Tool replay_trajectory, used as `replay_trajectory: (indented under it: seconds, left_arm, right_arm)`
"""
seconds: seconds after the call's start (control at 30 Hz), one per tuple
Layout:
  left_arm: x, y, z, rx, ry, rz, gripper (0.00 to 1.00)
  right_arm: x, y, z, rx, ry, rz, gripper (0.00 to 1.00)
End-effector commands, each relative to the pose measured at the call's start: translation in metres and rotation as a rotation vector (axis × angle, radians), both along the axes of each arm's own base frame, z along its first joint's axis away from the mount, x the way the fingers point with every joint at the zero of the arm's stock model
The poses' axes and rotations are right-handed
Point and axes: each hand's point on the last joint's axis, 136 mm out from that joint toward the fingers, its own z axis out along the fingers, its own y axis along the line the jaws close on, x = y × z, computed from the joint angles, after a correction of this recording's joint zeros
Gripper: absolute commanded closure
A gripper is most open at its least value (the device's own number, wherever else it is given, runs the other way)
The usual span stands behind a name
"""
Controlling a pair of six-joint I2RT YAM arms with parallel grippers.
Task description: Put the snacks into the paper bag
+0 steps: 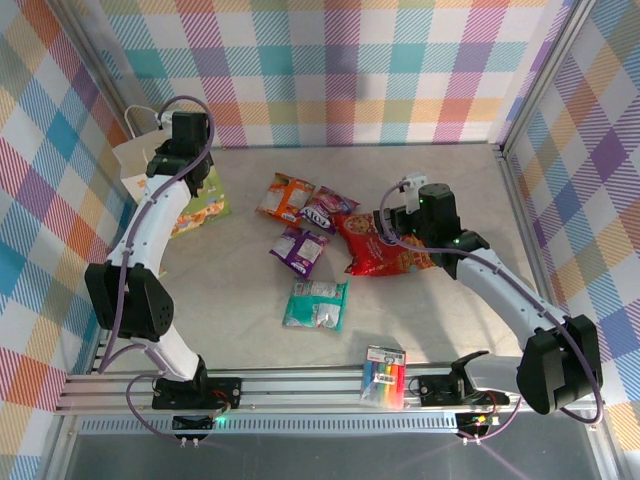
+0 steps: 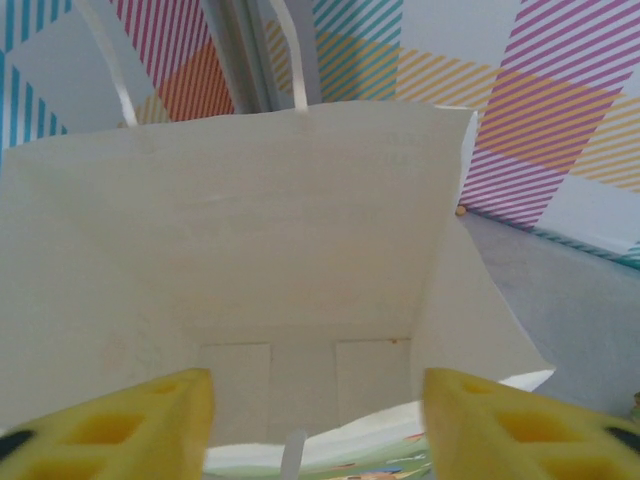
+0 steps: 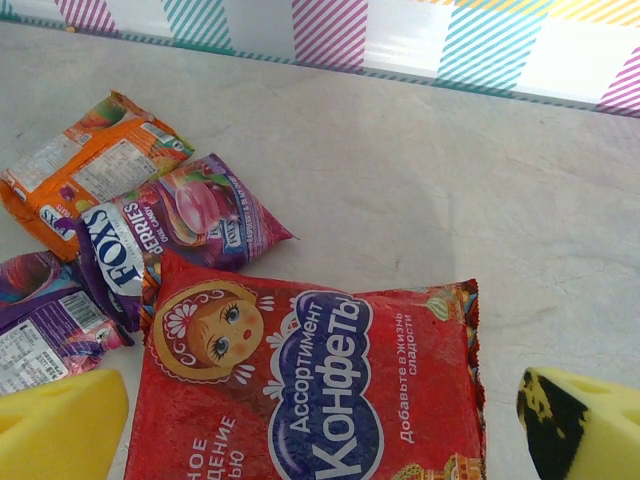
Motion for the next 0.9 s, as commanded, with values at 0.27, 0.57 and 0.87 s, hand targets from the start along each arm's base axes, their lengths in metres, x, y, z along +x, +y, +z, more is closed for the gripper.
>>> replay_trajectory:
  seconds: [0.27, 0.57, 0.87]
  left_arm:
    - [0.007, 0.002, 0.027, -0.007, -0.1, 0.002, 0.88]
    - [0.006, -0.025, 0.02, -0.072, -0.032, -0.163, 1.0]
    - [-0.018, -0.043, 0.019, -0.086, 0.02, -0.251, 1.0]
  right_arm:
    - [-0.006, -0.001, 0.014, -0.004, -0.024, 0.009, 0.0]
    - [-0.01, -0.003, 0.012, -0.003, -0.022, 0.008, 0.0]
    - [-0.016, -0.006, 0.013, -0.004, -0.022, 0.001, 0.0]
